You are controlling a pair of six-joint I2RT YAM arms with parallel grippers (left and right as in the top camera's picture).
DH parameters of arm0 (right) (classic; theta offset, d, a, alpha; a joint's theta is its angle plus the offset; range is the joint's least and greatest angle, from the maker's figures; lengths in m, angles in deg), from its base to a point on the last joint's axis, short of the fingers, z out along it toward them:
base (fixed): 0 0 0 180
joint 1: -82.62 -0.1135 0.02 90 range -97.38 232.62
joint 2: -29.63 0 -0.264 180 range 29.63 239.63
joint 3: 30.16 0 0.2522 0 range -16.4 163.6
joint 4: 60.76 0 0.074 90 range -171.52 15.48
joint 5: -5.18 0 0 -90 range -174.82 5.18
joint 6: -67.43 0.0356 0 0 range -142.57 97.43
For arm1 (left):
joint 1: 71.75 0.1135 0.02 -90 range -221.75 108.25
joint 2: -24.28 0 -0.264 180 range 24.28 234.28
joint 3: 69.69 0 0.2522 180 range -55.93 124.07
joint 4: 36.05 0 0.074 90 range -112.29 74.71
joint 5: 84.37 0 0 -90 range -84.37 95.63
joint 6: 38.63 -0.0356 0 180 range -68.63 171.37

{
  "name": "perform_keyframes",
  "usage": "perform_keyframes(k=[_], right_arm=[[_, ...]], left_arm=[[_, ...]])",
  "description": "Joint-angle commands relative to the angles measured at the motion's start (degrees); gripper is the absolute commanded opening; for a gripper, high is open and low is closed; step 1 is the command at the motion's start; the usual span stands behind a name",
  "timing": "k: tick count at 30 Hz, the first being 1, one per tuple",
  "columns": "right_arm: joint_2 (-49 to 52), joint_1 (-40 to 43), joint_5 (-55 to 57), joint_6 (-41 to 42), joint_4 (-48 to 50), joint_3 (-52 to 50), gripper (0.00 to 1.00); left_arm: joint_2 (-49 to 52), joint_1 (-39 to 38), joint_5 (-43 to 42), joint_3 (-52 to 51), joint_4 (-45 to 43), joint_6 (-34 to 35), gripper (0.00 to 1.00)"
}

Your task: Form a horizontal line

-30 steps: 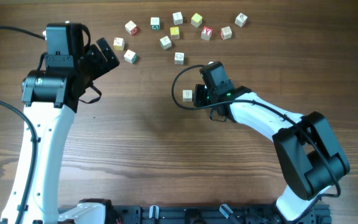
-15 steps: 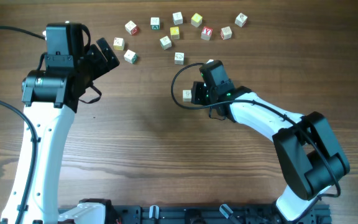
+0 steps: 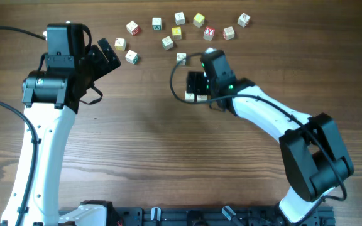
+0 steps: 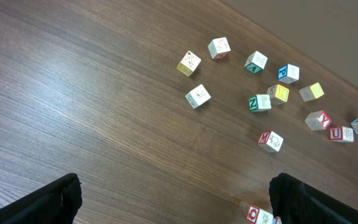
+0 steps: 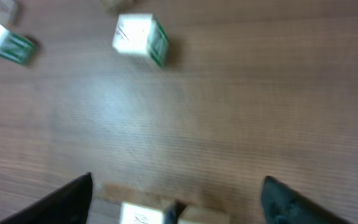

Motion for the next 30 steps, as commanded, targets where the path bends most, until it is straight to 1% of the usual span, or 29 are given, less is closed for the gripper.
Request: perform_keyframes(k=[1, 3, 5, 11, 16, 22, 27, 30], right_arm=[[0.1, 0.4, 5.6, -3.4, -2.8, 6.5, 0.96], [0.1, 0.4, 7.4, -3.4, -4.8, 8.5, 0.99], [0.1, 0.4, 8.1, -3.7, -4.9, 9.5, 1.0], [0.2, 2.6, 9.3, -5.4, -0.3, 9.6, 1.0], [0.2, 6.2, 4.7, -9.3, 3.3, 9.6, 1.0], [1.0, 10.4, 2.4, -11.3, 7.4, 10.1, 0.99], [7.7, 11.3, 3.0, -14.4, 6.6, 17.5, 1.0], [15.0, 11.3, 3.9, -15.1, 3.6, 26.1, 0.99]], left_arm=[[-0.9, 0.3, -0.5, 0.1, 0.0, 0.5, 1.0], [-0.9, 0.3, -0.5, 0.1, 0.0, 0.5, 1.0], [-0.9, 0.3, -0.5, 0.1, 0.0, 0.5, 1.0], [-0.9, 0.3, -0.5, 0.1, 0.0, 0.5, 1.0], [-0.9, 0.3, -0.5, 0.1, 0.0, 0.5, 1.0], [-0.9, 0.3, -0.5, 0.1, 0.0, 0.5, 1.0], [-0.9, 0.3, -0.5, 0.1, 0.0, 0.5, 1.0], [-0.9, 0.3, -0.5, 0.1, 0.0, 0.5, 1.0]])
